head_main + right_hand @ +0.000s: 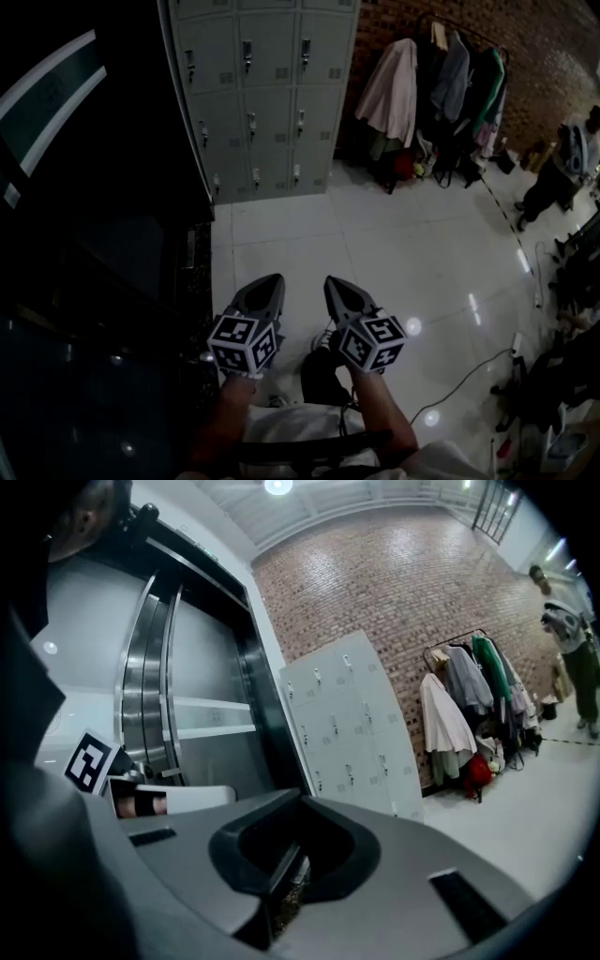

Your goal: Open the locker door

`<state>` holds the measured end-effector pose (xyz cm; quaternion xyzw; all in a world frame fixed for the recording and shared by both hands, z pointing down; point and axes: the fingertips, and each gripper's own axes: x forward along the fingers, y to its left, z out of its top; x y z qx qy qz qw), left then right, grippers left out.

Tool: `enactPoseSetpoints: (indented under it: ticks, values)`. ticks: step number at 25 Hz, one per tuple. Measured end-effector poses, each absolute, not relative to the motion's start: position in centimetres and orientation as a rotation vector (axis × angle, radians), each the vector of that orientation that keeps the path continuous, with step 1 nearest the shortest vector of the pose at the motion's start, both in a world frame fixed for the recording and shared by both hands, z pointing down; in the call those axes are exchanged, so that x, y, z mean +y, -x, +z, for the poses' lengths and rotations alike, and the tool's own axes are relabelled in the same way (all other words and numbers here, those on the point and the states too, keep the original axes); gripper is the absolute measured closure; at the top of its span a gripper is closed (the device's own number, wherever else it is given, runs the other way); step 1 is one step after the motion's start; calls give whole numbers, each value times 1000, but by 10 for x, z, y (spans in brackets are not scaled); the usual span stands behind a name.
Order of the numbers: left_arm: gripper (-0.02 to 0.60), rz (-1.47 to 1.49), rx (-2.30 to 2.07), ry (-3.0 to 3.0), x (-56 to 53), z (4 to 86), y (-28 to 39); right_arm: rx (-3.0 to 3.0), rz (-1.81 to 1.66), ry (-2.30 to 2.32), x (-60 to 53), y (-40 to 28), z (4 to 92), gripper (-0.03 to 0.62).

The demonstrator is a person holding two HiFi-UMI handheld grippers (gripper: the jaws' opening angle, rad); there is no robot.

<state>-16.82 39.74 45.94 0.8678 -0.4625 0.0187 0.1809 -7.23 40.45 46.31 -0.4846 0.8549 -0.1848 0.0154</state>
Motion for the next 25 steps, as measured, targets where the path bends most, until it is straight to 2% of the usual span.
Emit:
enactPoseSetpoints:
  ticks: [16, 25]
  values:
    - [583, 77, -1346, -2453, 179, 449, 68, 2675, -565, 1447, 188, -24, 454, 588]
    - [583, 93, -1402, -2452, 101, 444, 20, 2708, -545, 1395, 110, -69, 451, 586]
